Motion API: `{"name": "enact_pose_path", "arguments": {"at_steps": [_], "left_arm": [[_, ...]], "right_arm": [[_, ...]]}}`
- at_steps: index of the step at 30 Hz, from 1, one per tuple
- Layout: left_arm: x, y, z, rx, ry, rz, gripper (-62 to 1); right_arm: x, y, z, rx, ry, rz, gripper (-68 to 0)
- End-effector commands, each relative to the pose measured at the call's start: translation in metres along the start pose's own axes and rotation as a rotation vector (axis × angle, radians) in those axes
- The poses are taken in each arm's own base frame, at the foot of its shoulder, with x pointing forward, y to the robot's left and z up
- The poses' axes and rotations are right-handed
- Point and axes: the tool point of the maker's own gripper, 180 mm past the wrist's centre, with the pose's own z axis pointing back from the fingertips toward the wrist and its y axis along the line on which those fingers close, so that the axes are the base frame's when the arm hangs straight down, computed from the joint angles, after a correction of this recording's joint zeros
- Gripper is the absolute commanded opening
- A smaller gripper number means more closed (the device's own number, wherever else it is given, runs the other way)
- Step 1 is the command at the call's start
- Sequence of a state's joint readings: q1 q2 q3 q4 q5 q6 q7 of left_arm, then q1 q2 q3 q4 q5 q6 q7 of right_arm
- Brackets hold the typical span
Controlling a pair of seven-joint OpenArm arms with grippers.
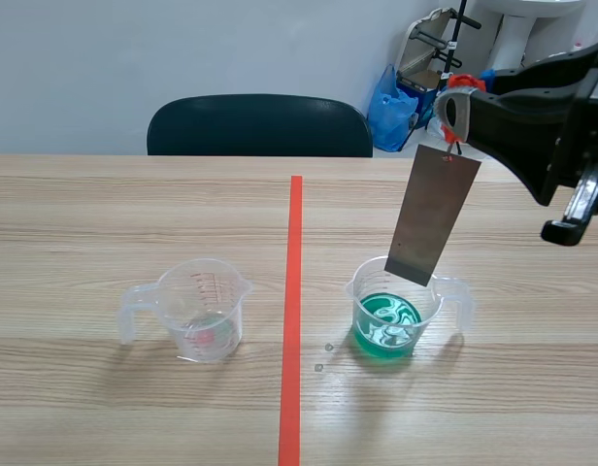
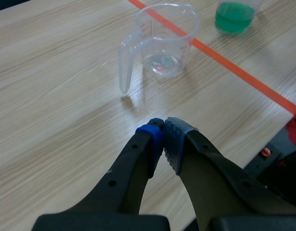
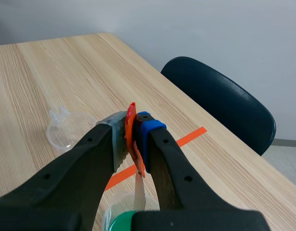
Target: Do the redox reaction experiment
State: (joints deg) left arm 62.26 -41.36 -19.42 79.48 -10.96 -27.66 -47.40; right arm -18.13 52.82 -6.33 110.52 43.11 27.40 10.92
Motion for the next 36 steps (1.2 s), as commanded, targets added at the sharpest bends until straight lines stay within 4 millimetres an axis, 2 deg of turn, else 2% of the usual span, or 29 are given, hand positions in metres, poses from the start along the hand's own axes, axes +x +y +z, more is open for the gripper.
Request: {"name": "enact_pose_path", "arguments": {"at_steps": [1, 6, 11, 13, 15, 17, 19, 20, 22, 36], "left_arm": [[0.013, -0.002, 0.008, 0.031, -0.074, 0.001, -58.1], [0.028, -0.011, 0.048, 0.088, -0.133, -0.033, -57.7], [0.03, -0.024, 0.067, 0.085, -0.127, -0.074, -56.5], [0.028, -0.029, 0.069, 0.084, -0.115, -0.105, -48.6], [0.027, -0.031, 0.07, 0.089, -0.109, -0.118, -36.7], [0.025, -0.031, 0.071, 0.099, -0.101, -0.113, -20.9], [0.026, -0.031, 0.072, 0.109, -0.112, -0.109, -2.5], [0.028, -0.029, 0.072, 0.123, -0.122, -0.103, 1.4], [0.031, -0.024, 0.074, 0.152, -0.137, -0.092, 1.4], [0.031, -0.024, 0.074, 0.154, -0.14, -0.091, 1.4]], "right_arm": [[0.015, -0.003, -0.001, -0.006, -0.047, 0.015, -66.9], [0.015, -0.003, -0.001, -0.006, -0.047, 0.015, -66.9], [0.015, -0.003, -0.001, -0.006, -0.047, 0.015, -66.9], [0.015, -0.003, -0.001, -0.006, -0.047, 0.015, -66.9], [0.015, -0.003, -0.001, -0.006, -0.047, 0.015, -66.9], [0.015, -0.003, -0.001, -0.006, -0.046, 0.015, -66.9], [0.015, -0.003, -0.001, -0.006, -0.047, 0.015, -66.9], [0.015, -0.003, -0.001, -0.006, -0.047, 0.015, -66.9], [0.015, -0.003, -0.001, -0.006, -0.047, 0.015, -66.9], [0.015, -0.003, -0.001, -0.006, -0.047, 0.015, -66.9]]}}
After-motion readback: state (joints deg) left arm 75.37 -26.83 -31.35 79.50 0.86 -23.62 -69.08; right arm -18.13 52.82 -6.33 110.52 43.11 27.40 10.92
